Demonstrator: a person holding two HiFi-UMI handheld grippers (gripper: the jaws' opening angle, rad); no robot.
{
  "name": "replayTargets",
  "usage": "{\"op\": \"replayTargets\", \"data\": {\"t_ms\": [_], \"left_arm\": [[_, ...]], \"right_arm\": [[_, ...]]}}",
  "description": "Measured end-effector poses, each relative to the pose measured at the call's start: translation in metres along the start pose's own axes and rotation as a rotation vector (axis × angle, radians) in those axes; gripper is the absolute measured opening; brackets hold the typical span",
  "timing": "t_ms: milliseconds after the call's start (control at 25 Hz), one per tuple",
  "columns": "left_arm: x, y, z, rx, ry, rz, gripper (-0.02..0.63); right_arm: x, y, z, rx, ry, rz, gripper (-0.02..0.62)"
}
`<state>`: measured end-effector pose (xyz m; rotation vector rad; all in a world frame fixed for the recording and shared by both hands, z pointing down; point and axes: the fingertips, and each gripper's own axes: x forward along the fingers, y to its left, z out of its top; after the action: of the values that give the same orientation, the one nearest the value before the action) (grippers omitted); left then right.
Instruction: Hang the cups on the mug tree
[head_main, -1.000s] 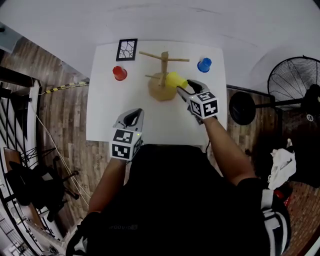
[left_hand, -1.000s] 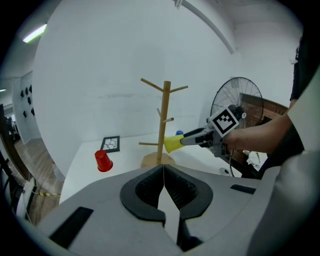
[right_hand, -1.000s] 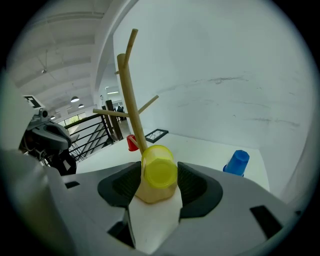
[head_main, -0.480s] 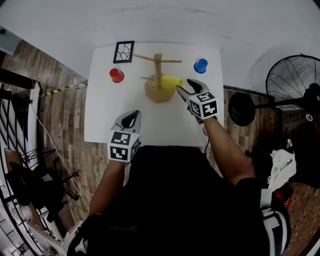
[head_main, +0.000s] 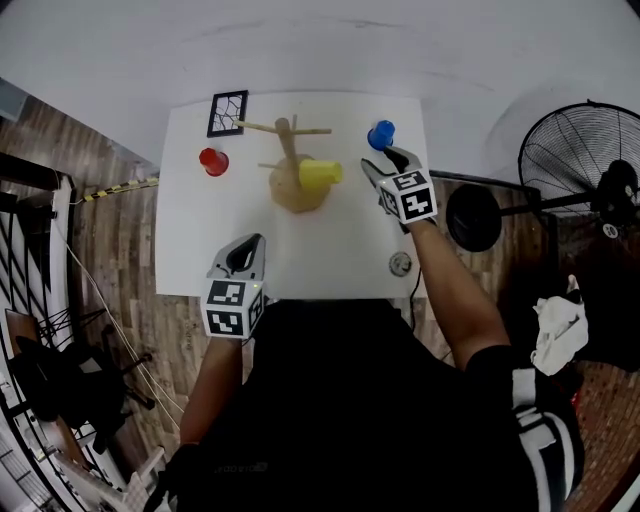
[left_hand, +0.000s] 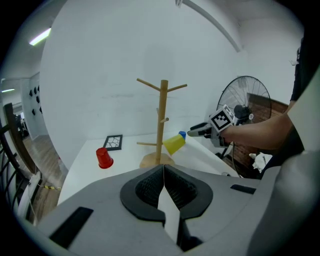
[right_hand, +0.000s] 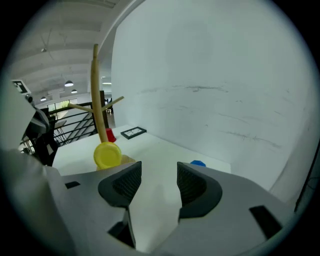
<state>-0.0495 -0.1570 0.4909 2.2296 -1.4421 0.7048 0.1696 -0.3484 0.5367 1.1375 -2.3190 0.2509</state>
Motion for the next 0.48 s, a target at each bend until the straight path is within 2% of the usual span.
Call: {"op": "replayTargets", "data": {"t_ms": [160, 480], "left_arm": [[0.000, -0.002, 0.002, -0.013, 0.007, 0.020, 0.017], [0.000, -0.001, 0.001, -0.026, 0.028, 0.056, 0.017]], "right_arm": [[0.011, -0.034, -0.007, -0.022, 0.040, -0.049, 0.215], [0.040, -0.074, -0.017, -0.044, 0.093, -0.076, 0.215]]}}
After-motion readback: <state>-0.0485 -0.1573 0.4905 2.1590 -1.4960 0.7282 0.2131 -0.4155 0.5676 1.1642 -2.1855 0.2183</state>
